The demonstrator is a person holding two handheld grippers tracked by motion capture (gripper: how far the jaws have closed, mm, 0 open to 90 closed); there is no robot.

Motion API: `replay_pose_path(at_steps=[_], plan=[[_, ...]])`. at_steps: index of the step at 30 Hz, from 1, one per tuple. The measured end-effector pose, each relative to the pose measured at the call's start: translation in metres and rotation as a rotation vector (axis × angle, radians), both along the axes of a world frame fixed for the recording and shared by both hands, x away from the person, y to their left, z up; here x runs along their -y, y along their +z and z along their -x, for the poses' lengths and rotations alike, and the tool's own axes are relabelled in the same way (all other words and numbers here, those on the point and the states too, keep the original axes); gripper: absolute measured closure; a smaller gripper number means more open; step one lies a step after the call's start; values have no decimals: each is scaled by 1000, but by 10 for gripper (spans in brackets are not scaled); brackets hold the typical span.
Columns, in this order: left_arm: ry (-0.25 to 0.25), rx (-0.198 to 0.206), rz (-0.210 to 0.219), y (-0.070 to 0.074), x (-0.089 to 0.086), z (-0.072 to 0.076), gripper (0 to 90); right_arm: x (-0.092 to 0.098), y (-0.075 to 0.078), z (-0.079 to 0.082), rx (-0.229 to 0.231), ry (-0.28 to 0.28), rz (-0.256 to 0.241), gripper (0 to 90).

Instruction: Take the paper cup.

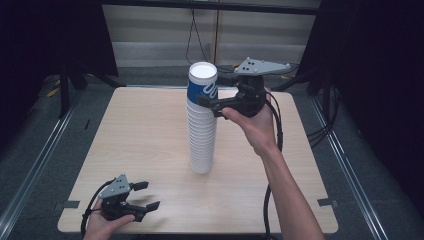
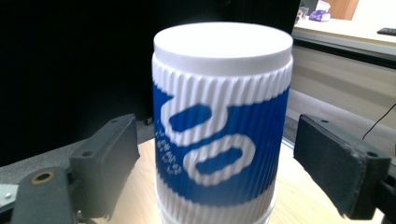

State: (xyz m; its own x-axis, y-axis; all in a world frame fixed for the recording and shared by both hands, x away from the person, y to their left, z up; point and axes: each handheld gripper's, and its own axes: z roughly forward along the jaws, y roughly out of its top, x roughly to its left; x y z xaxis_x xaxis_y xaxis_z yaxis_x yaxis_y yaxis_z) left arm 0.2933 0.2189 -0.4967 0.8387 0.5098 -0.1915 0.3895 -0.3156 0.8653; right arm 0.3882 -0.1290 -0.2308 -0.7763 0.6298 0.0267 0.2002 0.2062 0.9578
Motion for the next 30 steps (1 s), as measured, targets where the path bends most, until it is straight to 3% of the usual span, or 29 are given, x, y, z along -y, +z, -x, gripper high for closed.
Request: replay_pose_path(at_steps=[20, 25, 30], plan=[[-3, -1, -8, -1, 0, 0, 176, -14, -1, -18, -39, 21, 31, 151], [1, -2, -4, 0, -1, 0, 176, -16, -2, -19, -40, 21, 39, 215], [1, -2, -5, -1, 0, -1, 176, -16, -2, -19, -38, 25, 40, 218]])
